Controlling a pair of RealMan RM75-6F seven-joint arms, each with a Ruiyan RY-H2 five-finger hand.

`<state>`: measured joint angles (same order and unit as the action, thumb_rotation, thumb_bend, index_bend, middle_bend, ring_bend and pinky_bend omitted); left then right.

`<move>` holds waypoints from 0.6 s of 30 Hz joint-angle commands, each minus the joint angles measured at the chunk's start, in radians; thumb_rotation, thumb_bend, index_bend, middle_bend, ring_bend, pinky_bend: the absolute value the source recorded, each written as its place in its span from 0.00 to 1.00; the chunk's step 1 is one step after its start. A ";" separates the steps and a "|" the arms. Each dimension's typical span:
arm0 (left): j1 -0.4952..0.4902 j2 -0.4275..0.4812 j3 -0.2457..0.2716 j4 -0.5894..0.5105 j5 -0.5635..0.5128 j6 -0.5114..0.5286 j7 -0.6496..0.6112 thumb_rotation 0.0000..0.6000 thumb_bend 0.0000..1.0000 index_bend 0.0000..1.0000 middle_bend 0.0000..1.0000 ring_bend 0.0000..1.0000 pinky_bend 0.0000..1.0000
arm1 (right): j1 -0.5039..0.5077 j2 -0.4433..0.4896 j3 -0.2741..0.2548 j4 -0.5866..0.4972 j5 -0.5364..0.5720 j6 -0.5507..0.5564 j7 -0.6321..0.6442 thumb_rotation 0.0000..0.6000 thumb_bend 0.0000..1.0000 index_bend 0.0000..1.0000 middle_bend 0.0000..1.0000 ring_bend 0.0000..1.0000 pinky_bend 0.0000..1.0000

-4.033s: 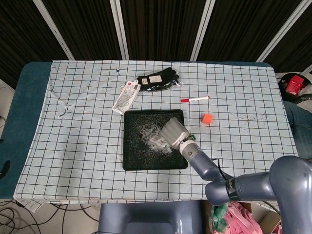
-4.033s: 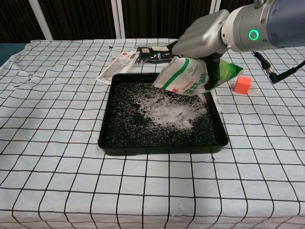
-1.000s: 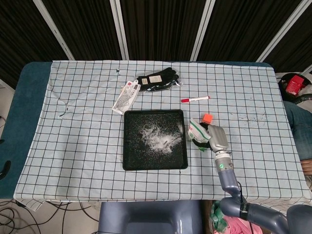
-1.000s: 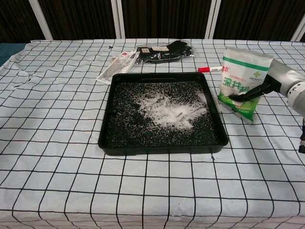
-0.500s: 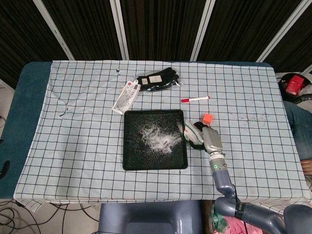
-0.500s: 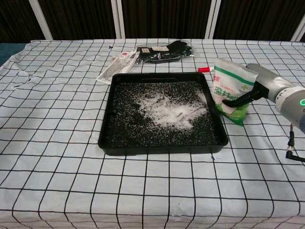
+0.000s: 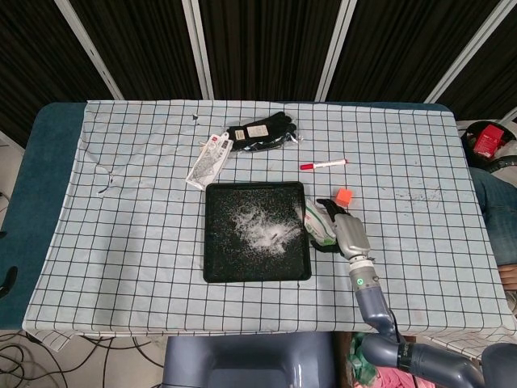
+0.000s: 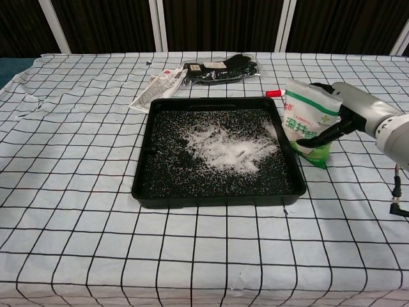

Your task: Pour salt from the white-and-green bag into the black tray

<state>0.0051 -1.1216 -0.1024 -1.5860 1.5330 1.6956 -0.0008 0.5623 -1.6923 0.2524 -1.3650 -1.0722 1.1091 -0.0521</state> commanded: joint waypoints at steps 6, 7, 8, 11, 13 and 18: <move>0.001 0.000 -0.003 0.000 -0.005 0.002 -0.001 1.00 0.32 0.26 0.14 0.06 0.08 | -0.040 0.107 -0.021 -0.096 -0.036 0.029 -0.034 1.00 0.14 0.15 0.12 0.18 0.30; 0.001 0.001 -0.003 0.000 -0.005 0.002 -0.001 1.00 0.32 0.26 0.14 0.06 0.08 | -0.048 0.133 -0.025 -0.120 -0.039 0.033 -0.040 1.00 0.14 0.15 0.12 0.18 0.30; 0.001 0.001 -0.003 0.000 -0.005 0.002 -0.001 1.00 0.32 0.26 0.14 0.06 0.08 | -0.056 0.155 -0.027 -0.138 -0.041 0.037 -0.045 1.00 0.14 0.15 0.13 0.18 0.30; 0.001 0.000 -0.001 -0.002 -0.003 0.000 0.002 1.00 0.32 0.26 0.14 0.06 0.08 | -0.088 0.251 -0.034 -0.218 -0.054 0.063 -0.059 1.00 0.14 0.15 0.13 0.18 0.30; 0.000 -0.001 0.000 -0.004 -0.003 -0.003 0.007 1.00 0.32 0.26 0.14 0.06 0.08 | -0.110 0.324 -0.039 -0.269 -0.065 0.077 -0.069 1.00 0.14 0.15 0.13 0.19 0.30; -0.004 -0.005 0.002 -0.012 -0.007 -0.014 0.024 1.00 0.32 0.26 0.14 0.06 0.08 | -0.153 0.480 -0.049 -0.346 -0.117 0.119 -0.086 1.00 0.16 0.15 0.13 0.19 0.30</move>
<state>0.0019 -1.1254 -0.1009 -1.5964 1.5276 1.6837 0.0206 0.4418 -1.2856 0.2134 -1.6620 -1.1541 1.1967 -0.1206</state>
